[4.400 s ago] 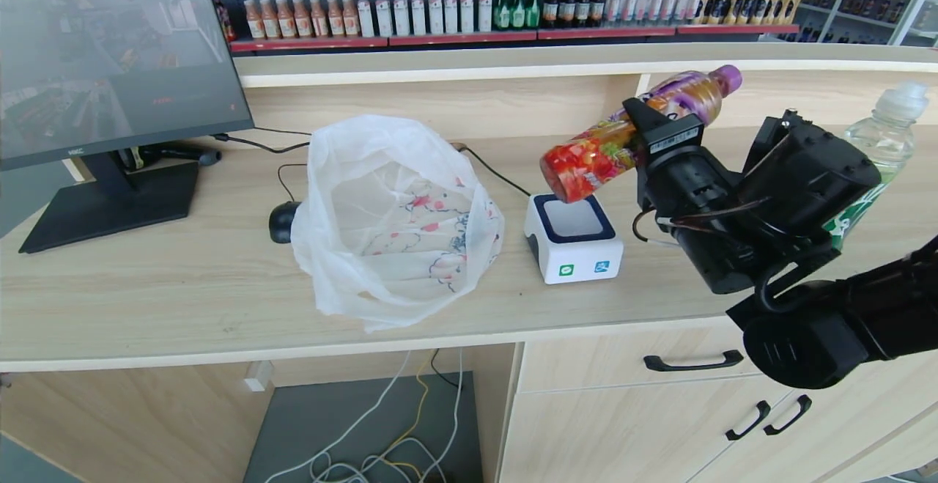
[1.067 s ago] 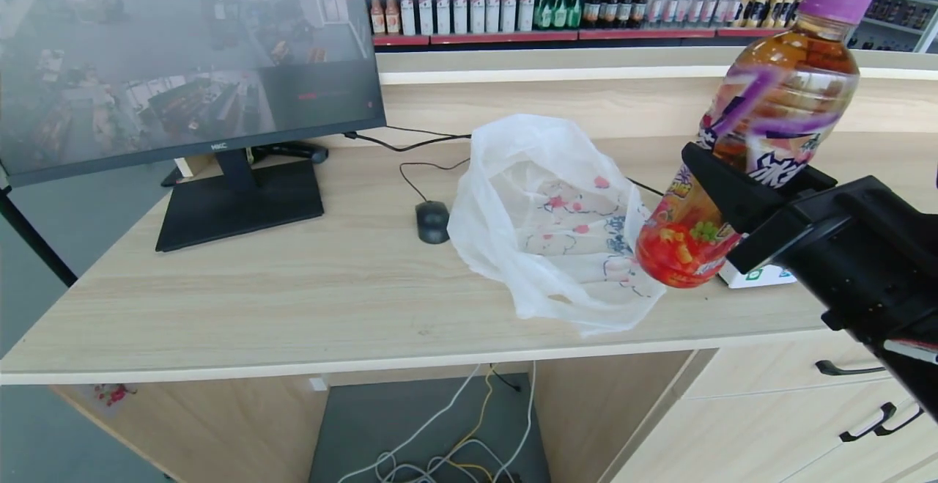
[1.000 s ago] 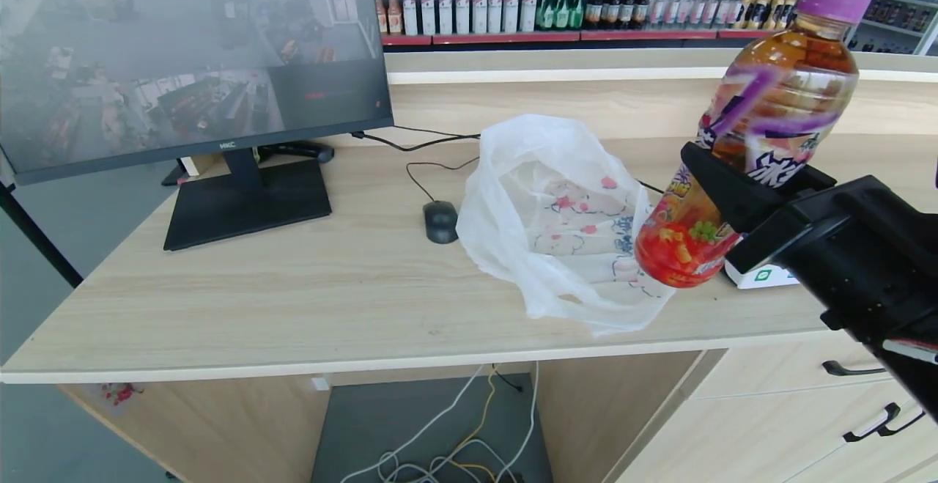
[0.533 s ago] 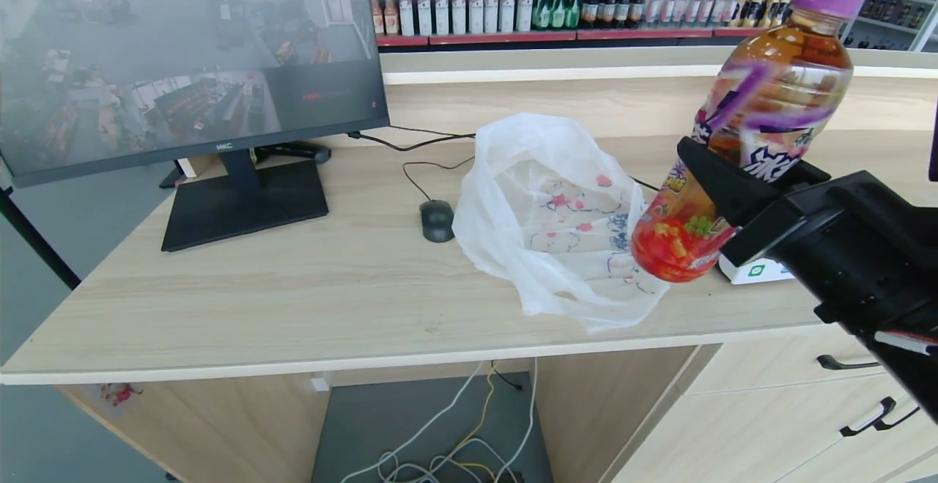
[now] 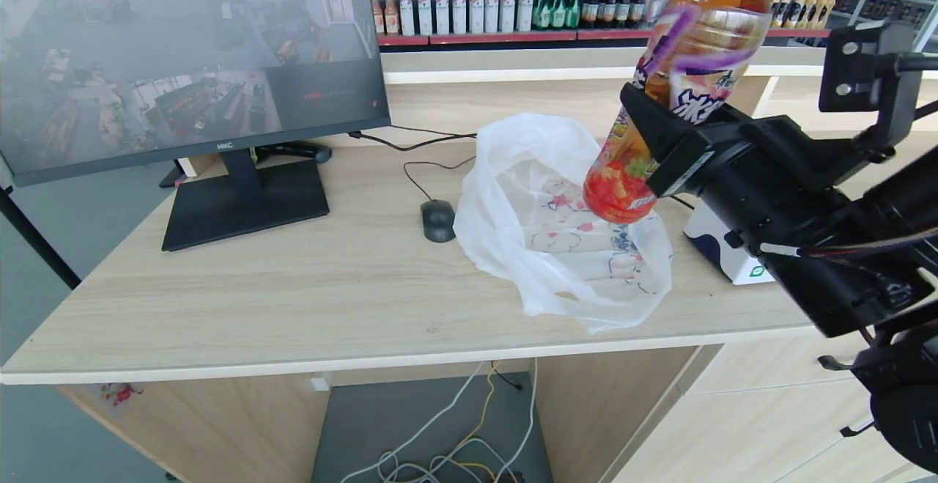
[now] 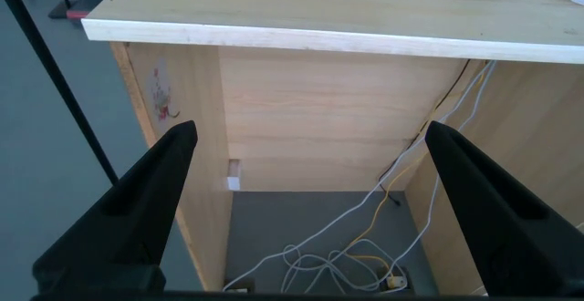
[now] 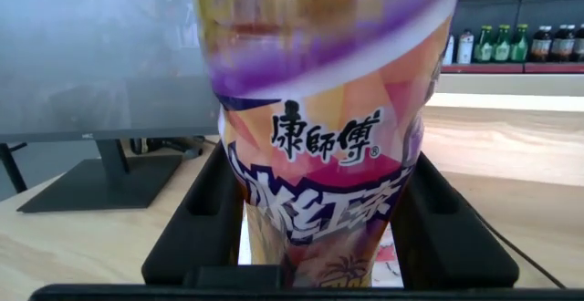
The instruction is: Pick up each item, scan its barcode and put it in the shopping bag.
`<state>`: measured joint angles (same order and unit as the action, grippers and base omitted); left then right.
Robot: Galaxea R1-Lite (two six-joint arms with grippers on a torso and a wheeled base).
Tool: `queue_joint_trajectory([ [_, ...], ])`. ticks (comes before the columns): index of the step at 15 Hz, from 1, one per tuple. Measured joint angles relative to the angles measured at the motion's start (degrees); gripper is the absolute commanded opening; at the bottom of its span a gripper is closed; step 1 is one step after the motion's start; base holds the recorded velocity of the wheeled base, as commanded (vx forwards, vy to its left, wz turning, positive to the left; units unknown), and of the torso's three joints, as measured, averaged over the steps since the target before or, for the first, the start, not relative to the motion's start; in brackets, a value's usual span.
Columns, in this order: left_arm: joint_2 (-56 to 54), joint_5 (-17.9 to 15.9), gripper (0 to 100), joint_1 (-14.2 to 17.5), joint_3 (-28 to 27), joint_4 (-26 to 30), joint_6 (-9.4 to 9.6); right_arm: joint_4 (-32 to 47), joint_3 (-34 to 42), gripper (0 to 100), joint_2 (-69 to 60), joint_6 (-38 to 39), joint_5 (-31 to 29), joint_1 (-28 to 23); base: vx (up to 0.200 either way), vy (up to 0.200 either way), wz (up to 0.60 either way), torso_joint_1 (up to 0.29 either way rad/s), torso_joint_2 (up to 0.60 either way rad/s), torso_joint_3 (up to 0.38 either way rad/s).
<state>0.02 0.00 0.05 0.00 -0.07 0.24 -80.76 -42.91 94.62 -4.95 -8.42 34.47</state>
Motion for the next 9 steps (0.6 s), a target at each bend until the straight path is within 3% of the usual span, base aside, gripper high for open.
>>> queue_joint_trajectory([
  [4, 0.0, 0.0, 100, 0.0, 0.0, 0.0, 0.00, 0.1, -7.3, 0, 6.6, 0.0, 0.6, -0.5, 0.000, 0.000, 0.00, 0.000, 0.00, 0.000],
  [9, 0.0, 0.0, 100, 0.0, 0.0, 0.0, 0.02, 0.8, -17.8, 0, 16.4, 0.9, 1.3, -4.6, 0.000, 0.000, 0.00, 0.000, 0.00, 0.000],
])
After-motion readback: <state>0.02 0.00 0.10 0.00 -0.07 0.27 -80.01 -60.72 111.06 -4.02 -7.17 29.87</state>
